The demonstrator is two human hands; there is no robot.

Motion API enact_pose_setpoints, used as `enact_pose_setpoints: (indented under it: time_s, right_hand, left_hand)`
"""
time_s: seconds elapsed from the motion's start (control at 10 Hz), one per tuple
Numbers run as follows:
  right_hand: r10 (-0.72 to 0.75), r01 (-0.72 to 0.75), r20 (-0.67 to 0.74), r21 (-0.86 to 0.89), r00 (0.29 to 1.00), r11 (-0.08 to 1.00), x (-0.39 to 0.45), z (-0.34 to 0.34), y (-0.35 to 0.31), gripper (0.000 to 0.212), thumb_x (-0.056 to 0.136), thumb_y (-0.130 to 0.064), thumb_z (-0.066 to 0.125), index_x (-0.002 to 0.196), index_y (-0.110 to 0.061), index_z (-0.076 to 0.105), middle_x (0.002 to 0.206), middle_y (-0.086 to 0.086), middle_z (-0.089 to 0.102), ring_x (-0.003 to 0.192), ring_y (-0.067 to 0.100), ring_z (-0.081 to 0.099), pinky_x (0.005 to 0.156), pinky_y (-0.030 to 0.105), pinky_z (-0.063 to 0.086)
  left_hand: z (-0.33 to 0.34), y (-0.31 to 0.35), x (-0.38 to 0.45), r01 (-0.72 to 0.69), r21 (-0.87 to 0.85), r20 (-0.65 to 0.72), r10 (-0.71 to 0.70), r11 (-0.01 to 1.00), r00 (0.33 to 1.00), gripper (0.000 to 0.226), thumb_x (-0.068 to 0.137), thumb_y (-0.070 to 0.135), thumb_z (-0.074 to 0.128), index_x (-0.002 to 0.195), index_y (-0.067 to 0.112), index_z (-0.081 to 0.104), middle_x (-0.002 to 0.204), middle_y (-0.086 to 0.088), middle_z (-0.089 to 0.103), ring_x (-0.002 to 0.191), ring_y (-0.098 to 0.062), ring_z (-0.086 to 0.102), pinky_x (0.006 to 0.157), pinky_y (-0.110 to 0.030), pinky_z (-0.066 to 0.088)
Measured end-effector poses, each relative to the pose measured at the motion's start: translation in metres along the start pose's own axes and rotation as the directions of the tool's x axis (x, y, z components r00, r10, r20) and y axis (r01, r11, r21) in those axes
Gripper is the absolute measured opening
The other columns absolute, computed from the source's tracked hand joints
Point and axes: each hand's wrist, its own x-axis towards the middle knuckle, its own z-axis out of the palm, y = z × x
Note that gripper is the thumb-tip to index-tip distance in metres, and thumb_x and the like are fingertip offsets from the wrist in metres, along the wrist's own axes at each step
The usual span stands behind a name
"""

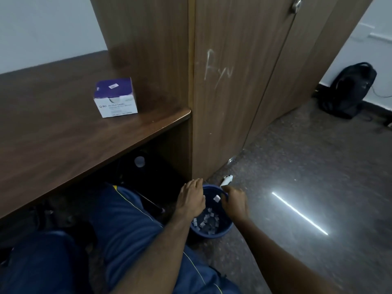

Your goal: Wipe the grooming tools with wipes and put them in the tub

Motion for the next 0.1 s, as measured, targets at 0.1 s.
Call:
enact_pose_setpoints:
  time_s: [0.1]
  right_hand:
    - [0.032,-0.032,-0.009,0.018,0.999,0.999,0.0054,0.0170,0.0102,0.027,0.092,-0.008,0.063,0.117,-0.011,0.073,0.105,0.011,0.078,0.091,0.033,0.071,0.075,0.043,0.058]
  left_hand:
    - [0.0041,0.0038,0.0058,0.031,-0.031,0.038,-0.030,0.999,0.999,0.065,0.111,0.033,0.049,0.166,0.009,0.025,0.171,-0.008,0.034,0.157,-0.024,0.032,0.129,-0.040,0.026]
